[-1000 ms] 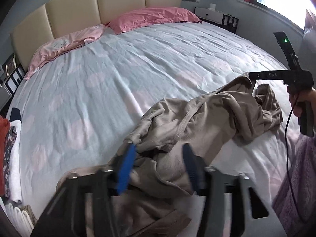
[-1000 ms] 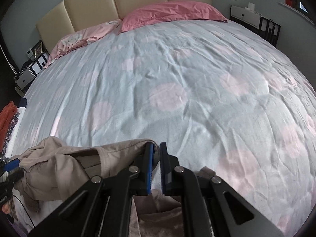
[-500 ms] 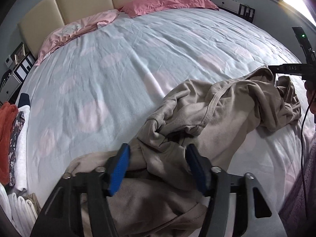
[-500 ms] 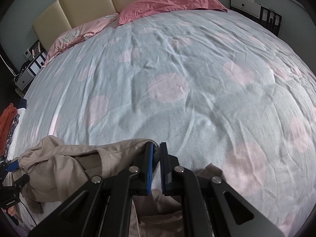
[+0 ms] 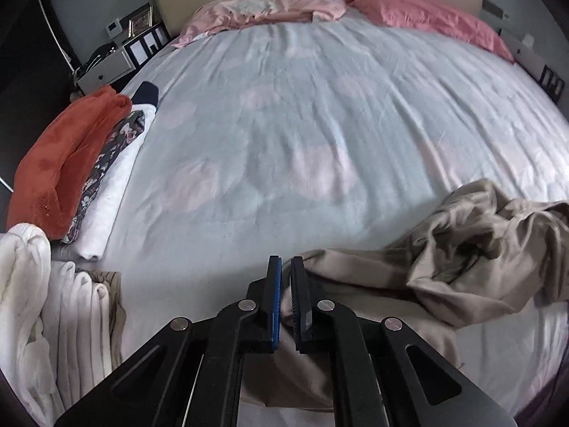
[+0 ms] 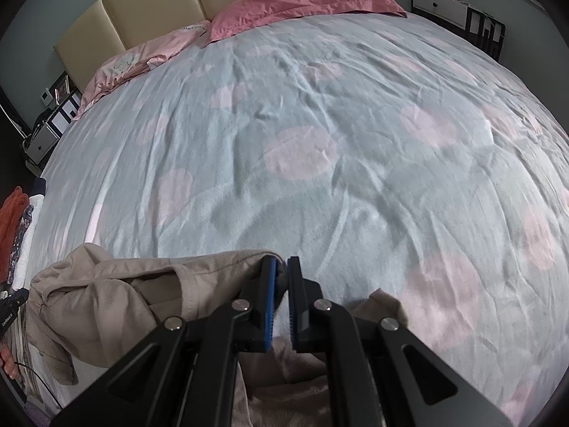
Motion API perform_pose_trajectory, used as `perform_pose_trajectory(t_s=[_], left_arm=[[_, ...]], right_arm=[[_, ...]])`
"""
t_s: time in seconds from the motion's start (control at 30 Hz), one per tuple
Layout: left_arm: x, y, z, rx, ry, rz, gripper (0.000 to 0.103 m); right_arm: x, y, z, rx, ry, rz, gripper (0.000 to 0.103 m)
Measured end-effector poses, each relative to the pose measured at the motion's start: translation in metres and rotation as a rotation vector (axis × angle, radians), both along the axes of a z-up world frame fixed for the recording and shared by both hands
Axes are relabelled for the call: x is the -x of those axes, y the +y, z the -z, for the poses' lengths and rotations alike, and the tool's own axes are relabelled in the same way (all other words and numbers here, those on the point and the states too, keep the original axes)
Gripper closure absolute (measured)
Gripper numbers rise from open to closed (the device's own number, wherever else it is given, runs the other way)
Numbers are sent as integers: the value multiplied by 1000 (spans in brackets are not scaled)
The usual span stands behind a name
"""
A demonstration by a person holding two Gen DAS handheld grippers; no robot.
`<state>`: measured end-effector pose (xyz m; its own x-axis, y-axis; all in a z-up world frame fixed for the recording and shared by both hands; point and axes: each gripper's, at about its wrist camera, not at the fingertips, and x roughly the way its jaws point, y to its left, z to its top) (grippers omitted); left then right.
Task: Fold clothes
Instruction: 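Lift the shirt high with both tools and stretch it open between them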
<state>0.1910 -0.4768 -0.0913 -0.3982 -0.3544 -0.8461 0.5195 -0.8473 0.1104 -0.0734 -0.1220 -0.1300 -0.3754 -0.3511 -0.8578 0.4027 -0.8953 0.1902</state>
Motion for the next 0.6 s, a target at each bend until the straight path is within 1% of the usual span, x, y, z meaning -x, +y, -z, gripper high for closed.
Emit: perform_pose_trajectory(t_s=[0.03, 0.1, 0.13, 0.17, 0.27, 0.37, 0.6], left_arm=[[2, 9, -5, 11, 18, 42, 95], [7, 26, -13, 31, 47, 126, 89], [10, 36, -14, 36, 50, 169, 81], [13, 44, -13, 40, 51, 210, 76], [21, 64, -9, 47, 44, 299, 72], [29, 78, -3, 54, 33, 357, 72], [50, 84, 10, 58, 21, 393, 72]], right_arm=[[0, 0, 0, 0, -1, 0, 97], [0, 0, 1, -1, -3, 1, 97], [0, 0, 1, -1, -4, 2, 97], [0, 1, 1, 1, -7, 3, 97], [-1, 2, 1, 8, -10, 6, 97], [-1, 2, 0, 11, -13, 6, 97], [1, 3, 1, 17, -26, 8, 97]])
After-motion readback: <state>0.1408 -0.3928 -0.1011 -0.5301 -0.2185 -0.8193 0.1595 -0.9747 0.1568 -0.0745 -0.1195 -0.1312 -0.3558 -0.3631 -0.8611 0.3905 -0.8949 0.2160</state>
